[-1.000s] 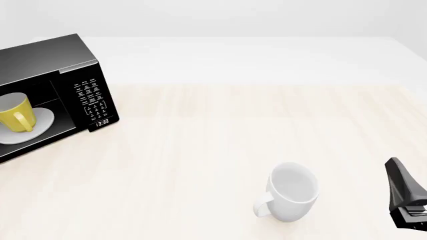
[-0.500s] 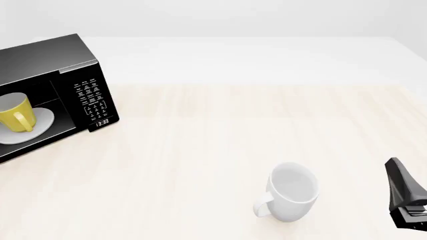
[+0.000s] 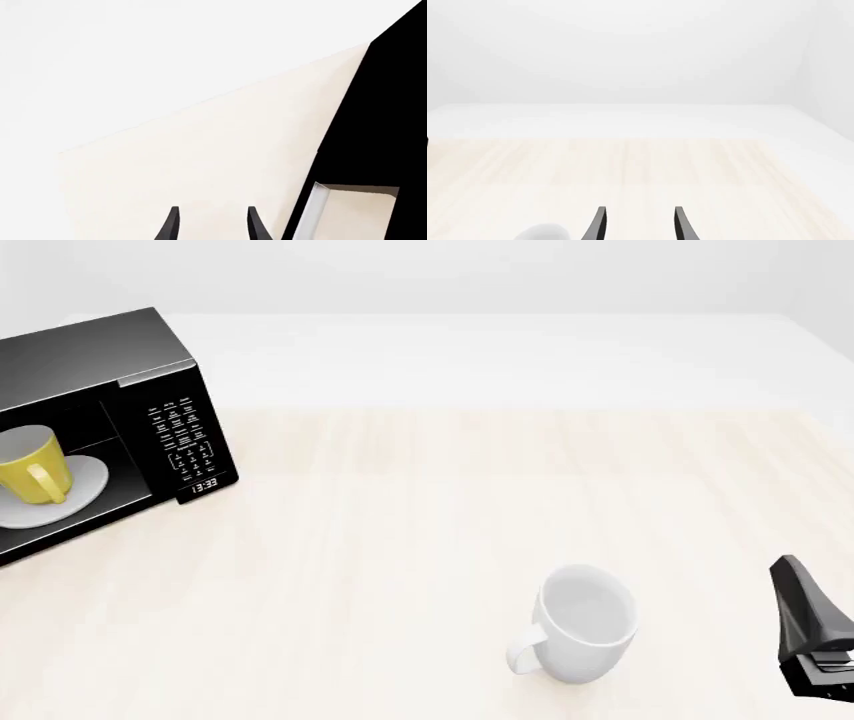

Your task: Put the yellow and white mug in the microwave and close it.

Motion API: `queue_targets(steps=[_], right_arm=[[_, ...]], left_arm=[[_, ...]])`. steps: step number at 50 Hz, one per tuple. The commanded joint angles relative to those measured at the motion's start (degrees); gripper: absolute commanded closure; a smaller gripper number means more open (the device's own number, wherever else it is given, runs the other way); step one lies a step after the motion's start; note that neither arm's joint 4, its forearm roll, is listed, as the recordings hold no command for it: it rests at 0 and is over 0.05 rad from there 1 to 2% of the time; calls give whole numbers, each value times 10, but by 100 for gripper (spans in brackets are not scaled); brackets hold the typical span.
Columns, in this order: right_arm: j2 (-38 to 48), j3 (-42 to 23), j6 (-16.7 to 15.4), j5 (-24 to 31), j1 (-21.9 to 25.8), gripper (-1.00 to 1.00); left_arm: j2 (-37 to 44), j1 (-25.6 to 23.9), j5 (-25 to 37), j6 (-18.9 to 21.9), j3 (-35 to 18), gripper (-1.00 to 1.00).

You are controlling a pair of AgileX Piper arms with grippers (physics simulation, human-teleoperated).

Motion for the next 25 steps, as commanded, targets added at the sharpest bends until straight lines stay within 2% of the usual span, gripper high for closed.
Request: queue_targets(steps=[1,25], right_arm=[[0,0,0,0,0,-100],[0,0,0,-1,0,-100]], left_arm=[[2,-26,-9,10,10,-100],[25,-88,-33,9,26,-100]])
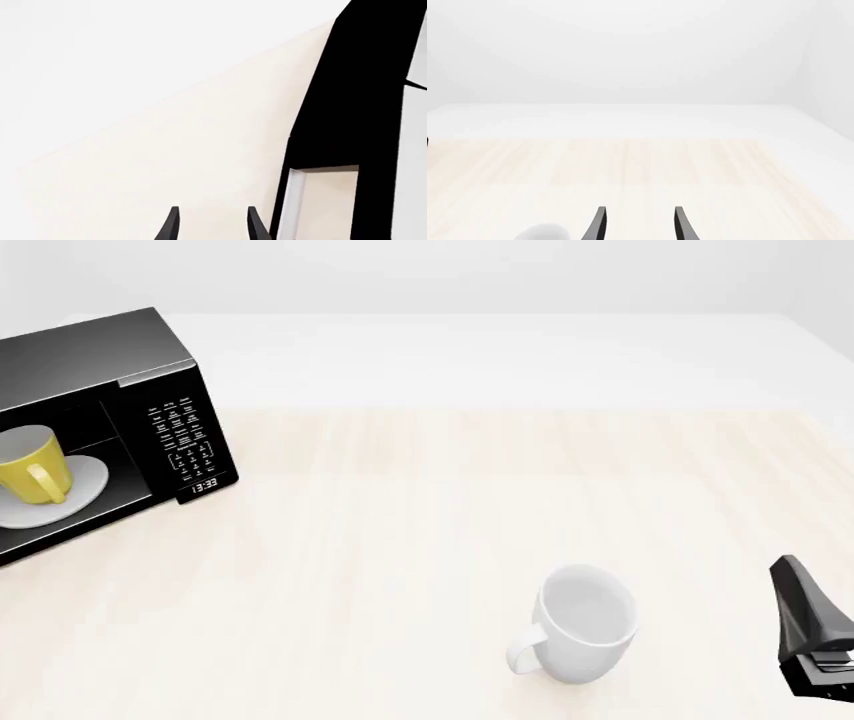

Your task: Put the yellow and white mug in the microwave and close it.

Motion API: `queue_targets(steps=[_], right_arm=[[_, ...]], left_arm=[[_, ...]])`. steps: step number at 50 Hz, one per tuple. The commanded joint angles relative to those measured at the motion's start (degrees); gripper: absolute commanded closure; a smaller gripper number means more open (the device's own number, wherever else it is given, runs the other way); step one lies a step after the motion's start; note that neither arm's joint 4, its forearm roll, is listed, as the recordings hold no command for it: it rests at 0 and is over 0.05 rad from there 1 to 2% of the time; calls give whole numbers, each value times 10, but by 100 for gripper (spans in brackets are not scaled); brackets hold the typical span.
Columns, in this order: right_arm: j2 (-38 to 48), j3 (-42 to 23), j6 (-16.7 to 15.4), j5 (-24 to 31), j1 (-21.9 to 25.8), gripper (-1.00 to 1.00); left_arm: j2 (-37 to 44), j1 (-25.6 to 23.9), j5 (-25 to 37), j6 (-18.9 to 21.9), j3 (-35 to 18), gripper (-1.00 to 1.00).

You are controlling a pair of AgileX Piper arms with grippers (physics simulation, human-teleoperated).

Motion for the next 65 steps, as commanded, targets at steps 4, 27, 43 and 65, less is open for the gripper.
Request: queue_targets(steps=[4,27,43,65], right_arm=[[0,0,0,0,0,-100],[1,0,0,-1,0,-100],[0,0,0,-1,0,-100],[1,0,1,-1,0,-100]], left_arm=[[21,-38,-17,0,11,-100],[1,-130,-7,-31,9,-100],[-3,-159,-10,-38,10,-100],[-31,-200,-22,-37,10,-100]])
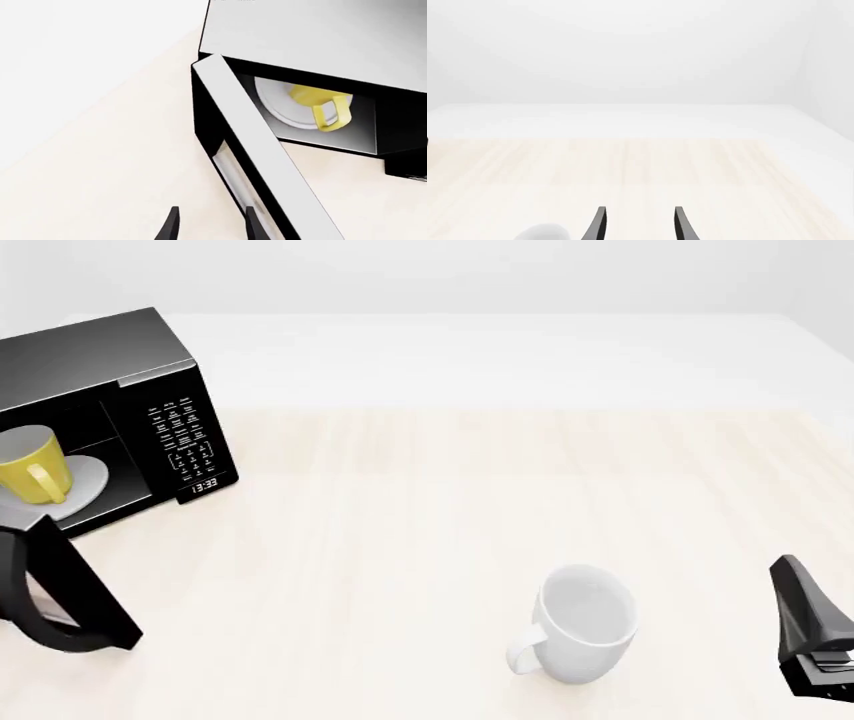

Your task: Put the yellow and white mug in the microwave and close it.

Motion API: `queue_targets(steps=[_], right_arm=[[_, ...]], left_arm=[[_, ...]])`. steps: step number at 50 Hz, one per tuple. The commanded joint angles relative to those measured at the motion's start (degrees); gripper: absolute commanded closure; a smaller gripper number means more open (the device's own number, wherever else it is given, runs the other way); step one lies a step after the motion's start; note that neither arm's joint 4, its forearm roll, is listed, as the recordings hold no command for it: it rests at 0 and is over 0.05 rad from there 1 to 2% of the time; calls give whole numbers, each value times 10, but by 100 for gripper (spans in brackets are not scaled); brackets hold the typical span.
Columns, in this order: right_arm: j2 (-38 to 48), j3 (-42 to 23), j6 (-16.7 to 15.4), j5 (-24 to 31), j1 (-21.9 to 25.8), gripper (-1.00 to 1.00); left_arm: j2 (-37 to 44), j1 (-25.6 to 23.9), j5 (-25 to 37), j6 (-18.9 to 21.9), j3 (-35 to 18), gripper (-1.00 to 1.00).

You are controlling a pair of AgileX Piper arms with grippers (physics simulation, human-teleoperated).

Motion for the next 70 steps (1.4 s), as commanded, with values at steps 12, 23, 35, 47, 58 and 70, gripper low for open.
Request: queue_targets(steps=[12,23,35,47,58,70], right_arm=[[0,0,0,0,0,-100],[0,0,0,1,0,-100],[-1,0,0,1,0,-100],[0,0,0,1,0,-100],[0,0,0,1,0,-100],[0,0,0,0,0,-100]], left_arm=[[-9,-43,-13,-2,-6,-100],[-8,-69,-27,-8,-10,-100],[0,-84,-35,-9,-20,-100],[10,-91,-39,-11,-28,-100],[19,-108,-46,-13,-45,-100],[38,-119,-61,-8,-57,-100]])
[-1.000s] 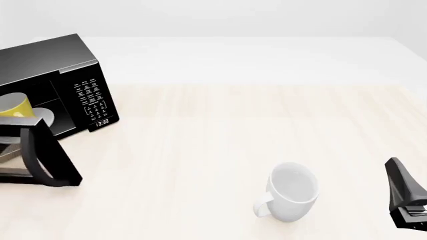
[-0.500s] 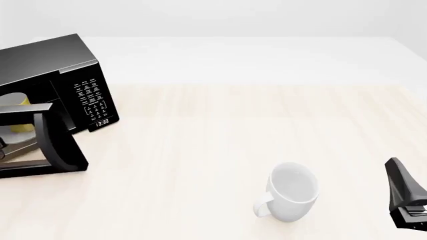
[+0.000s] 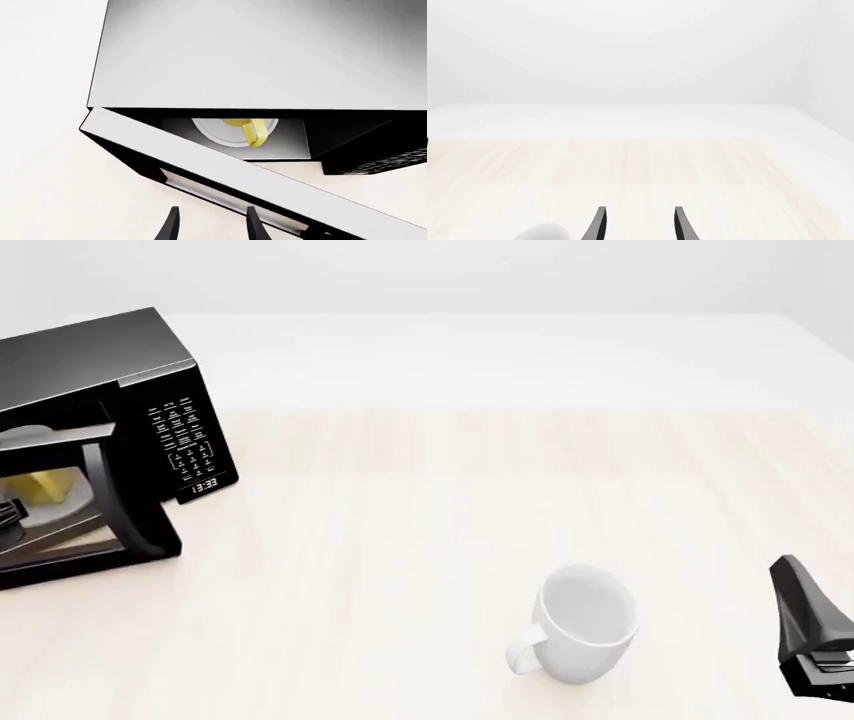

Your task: Put the yellow and white mug in the microwave and close it.

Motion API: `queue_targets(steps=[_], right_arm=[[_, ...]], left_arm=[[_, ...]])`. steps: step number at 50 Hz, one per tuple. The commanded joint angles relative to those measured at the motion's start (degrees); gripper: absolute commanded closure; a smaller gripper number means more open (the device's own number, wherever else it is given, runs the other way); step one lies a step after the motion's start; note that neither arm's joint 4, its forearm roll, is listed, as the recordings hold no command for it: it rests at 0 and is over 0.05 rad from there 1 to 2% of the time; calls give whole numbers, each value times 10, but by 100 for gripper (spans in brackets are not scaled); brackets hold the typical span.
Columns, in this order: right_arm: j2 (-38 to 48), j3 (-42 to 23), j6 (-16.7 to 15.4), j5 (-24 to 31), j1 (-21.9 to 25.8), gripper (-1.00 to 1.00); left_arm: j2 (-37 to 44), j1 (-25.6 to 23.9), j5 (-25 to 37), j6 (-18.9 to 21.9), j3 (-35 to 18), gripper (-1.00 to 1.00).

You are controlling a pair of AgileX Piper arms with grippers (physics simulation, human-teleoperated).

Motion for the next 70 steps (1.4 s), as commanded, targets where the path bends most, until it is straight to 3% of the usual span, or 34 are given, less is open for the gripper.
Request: queue_targets(steps=[1,34,70], right_arm=[[0,0,0,0,0,-100],[0,0,0,0,0,-100],[0,0,0,0,0,-100]], left_arm=[[13,-14,-11,-1,-20,-100],[81,-27,-29,-12,-68,-100],[165,-12,-23,-83,-128,-100]])
